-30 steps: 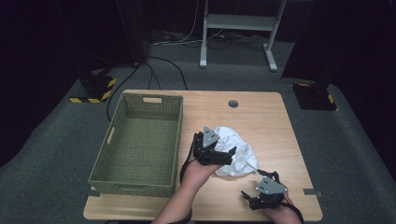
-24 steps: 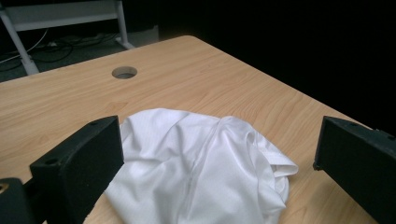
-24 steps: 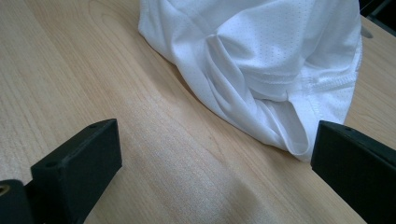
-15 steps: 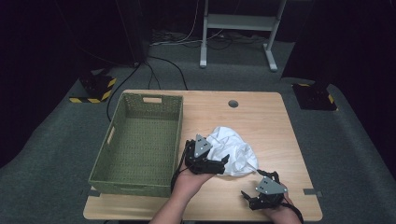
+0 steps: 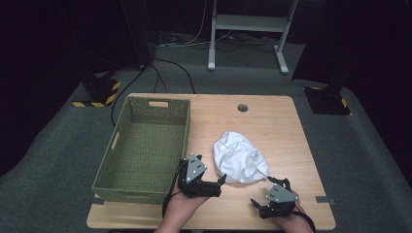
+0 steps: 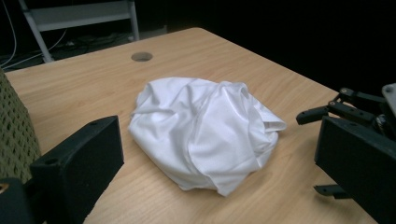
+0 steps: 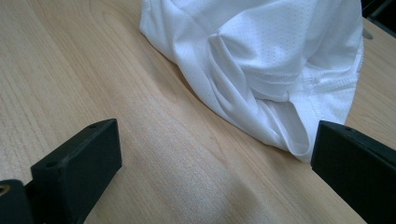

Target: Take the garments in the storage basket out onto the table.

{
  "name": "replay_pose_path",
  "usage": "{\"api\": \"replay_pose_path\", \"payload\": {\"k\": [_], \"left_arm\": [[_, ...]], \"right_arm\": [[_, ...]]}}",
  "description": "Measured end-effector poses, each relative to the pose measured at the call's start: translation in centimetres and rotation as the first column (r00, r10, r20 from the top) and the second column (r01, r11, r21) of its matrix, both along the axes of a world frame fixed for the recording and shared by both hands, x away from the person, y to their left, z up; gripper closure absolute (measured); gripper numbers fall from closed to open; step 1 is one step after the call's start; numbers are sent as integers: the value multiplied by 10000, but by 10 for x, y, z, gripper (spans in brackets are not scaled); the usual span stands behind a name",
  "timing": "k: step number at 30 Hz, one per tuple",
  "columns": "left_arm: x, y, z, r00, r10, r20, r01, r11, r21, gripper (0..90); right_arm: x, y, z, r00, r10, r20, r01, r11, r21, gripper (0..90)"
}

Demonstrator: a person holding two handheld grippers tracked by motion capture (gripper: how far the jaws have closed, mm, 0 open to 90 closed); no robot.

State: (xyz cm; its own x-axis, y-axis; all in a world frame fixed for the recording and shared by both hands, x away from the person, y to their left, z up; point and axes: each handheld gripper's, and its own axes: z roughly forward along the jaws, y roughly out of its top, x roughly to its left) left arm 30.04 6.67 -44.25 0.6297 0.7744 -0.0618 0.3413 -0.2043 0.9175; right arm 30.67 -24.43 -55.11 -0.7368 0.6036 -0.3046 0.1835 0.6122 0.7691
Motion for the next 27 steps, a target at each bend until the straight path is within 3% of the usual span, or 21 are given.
{"api": "replay_pose_path", "payload": {"k": [7, 13, 18, 21, 27], "left_arm": [[-12, 2, -7, 9999, -105, -6, 105, 9999, 96, 14], [-16, -5, -25, 9986, -474, -240, 480, 9986, 239, 16], [-20, -12, -54, 9963, -700, -501, 728, 9958, 554, 17], [-20, -16, -72, 9955, -810, -495, 862, 9898, 1138, 17], [-17, -18, -98, 9913, -749, -1086, 902, 9856, 1432, 16]], "right_arm": [[0, 0, 0, 10000, -13, 13, 13, 10000, -29, 13], [0, 0, 0, 10000, -3, 16, 3, 10000, -13, 13], [-1, 0, 0, 10000, 8, 32, -8, 10000, -8, 13], [-1, 0, 0, 10000, 12, 39, -12, 10000, -45, 13], [-1, 1, 0, 10000, 18, 37, -18, 10000, -61, 13]]}}
